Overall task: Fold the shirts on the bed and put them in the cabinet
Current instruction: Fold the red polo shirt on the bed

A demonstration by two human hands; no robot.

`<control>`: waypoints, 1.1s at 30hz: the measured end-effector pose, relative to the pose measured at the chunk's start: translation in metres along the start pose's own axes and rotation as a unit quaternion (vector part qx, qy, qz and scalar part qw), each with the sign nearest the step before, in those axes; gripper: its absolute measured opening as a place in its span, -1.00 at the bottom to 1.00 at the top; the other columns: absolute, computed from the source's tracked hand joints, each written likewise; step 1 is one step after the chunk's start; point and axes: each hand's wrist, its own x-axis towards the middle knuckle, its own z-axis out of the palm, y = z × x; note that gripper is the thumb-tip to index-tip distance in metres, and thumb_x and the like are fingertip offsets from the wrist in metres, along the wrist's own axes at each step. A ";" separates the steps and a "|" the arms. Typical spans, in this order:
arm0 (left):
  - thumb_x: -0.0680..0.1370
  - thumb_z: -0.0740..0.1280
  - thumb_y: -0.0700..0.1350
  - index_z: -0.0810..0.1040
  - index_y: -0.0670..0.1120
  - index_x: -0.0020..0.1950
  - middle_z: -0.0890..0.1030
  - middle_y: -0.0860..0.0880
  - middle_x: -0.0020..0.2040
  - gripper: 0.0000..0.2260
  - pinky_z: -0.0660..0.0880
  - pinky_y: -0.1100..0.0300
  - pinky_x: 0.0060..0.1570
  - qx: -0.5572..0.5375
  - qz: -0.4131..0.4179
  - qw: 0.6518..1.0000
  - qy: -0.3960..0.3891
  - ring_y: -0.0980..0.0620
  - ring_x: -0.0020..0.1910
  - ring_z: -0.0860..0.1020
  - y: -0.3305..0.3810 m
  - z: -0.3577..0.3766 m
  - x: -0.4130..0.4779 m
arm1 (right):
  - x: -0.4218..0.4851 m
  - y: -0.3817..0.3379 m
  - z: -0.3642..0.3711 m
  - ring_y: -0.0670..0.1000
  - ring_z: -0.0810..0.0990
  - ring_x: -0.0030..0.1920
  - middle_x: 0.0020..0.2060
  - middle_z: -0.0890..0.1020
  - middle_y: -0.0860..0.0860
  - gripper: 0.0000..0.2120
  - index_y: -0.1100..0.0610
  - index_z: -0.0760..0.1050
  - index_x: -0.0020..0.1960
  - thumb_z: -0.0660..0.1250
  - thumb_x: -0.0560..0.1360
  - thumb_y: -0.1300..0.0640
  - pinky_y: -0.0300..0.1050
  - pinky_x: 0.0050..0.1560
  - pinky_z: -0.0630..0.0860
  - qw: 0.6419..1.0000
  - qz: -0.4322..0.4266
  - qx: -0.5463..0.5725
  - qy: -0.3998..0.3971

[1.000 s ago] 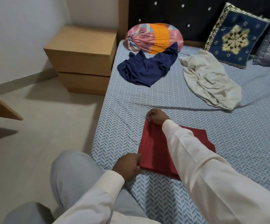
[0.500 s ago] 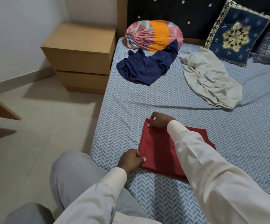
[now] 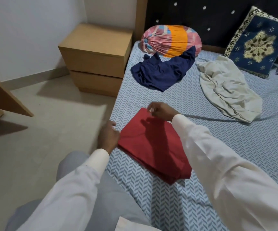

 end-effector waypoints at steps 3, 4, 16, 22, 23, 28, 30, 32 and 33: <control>0.42 0.41 -0.24 0.57 -0.09 0.06 0.60 -0.08 -0.14 -0.77 0.50 0.11 -0.02 -0.007 0.120 0.987 -0.108 -0.06 -0.13 0.58 0.021 0.038 -0.035 | -0.034 0.025 0.001 -0.03 0.62 -0.13 -0.14 0.70 -0.04 -0.62 -0.09 0.64 -0.08 0.26 0.39 0.36 -0.12 -0.04 0.52 0.988 -0.005 -0.061 -0.144; 0.42 0.43 -0.20 0.56 -0.07 0.05 0.58 -0.06 -0.14 -0.77 0.48 0.13 -0.01 0.007 0.150 0.975 -0.161 -0.04 -0.12 0.56 0.031 0.053 -0.052 | -0.047 0.039 -0.001 -0.02 0.64 -0.11 -0.12 0.71 0.00 -0.63 0.02 0.67 -0.02 0.26 0.40 0.41 -0.16 -0.06 0.52 0.984 0.011 -0.073 -0.163; 0.37 0.32 0.22 0.43 -0.05 0.15 0.48 -0.06 0.06 -0.52 0.41 0.00 0.04 0.338 0.374 0.842 -0.193 -0.12 0.06 0.43 0.053 0.129 -0.152 | -0.145 0.149 -0.023 0.07 0.55 0.13 0.12 0.53 -0.05 -0.39 -0.06 0.56 0.29 0.23 0.39 0.45 -0.05 0.17 0.48 0.988 0.068 -0.116 -0.077; 0.36 0.31 0.05 0.41 -0.07 0.11 0.47 -0.07 0.05 -0.63 0.40 0.04 0.01 0.353 0.358 0.842 -0.193 -0.11 0.05 0.42 0.050 0.135 -0.161 | -0.141 0.148 -0.007 0.05 0.43 0.20 0.14 0.49 -0.06 -0.41 -0.25 0.46 0.29 0.31 0.41 0.29 -0.04 -0.02 0.45 0.980 0.051 -0.186 -0.048; 0.35 0.30 0.05 0.39 -0.07 0.14 0.45 -0.07 0.07 -0.59 0.39 0.04 0.03 0.353 0.351 0.846 -0.192 -0.11 0.06 0.40 0.050 0.137 -0.163 | -0.142 0.148 -0.005 0.04 0.44 0.21 0.14 0.50 -0.08 -0.44 -0.26 0.46 0.28 0.31 0.43 0.27 -0.03 -0.05 0.46 0.979 0.046 -0.197 -0.031; 0.34 0.28 0.09 0.31 -0.11 0.32 0.39 -0.10 0.15 -0.41 0.39 0.00 0.07 0.366 0.329 0.851 -0.182 -0.15 0.11 0.36 0.050 0.143 -0.167 | -0.149 0.149 0.003 0.00 0.45 0.22 0.12 0.54 -0.12 -0.53 -0.26 0.50 0.25 0.30 0.46 0.21 -0.04 -0.02 0.47 0.979 0.038 -0.200 0.024; 0.36 0.32 0.07 0.34 -0.10 0.26 0.42 -0.09 0.10 -0.47 0.42 0.02 -0.02 0.368 0.322 0.855 -0.172 -0.14 0.05 0.39 0.048 0.147 -0.167 | -0.149 0.146 0.005 -0.01 0.44 0.21 0.11 0.54 -0.13 -0.54 -0.24 0.51 0.24 0.31 0.46 0.21 -0.04 -0.02 0.47 0.977 0.047 -0.205 0.031; 0.30 0.45 0.04 0.44 -0.07 0.11 0.49 -0.06 -0.04 -0.55 0.46 0.09 -0.24 0.379 0.336 0.846 -0.165 -0.08 -0.10 0.44 0.048 0.147 -0.161 | -0.146 0.141 0.005 -0.01 0.45 0.18 0.08 0.54 -0.11 -0.56 -0.22 0.52 0.20 0.31 0.45 0.22 -0.03 -0.02 0.47 0.978 0.060 -0.199 0.028; 0.23 0.50 0.03 0.49 -0.07 0.05 0.51 -0.05 -0.11 -0.55 0.46 0.10 -0.35 0.384 0.350 0.840 -0.156 -0.07 -0.17 0.46 0.047 0.144 -0.157 | -0.145 0.139 0.004 0.00 0.47 0.16 0.05 0.54 -0.10 -0.58 -0.22 0.53 0.17 0.30 0.45 0.22 -0.02 0.00 0.48 0.979 0.068 -0.191 0.023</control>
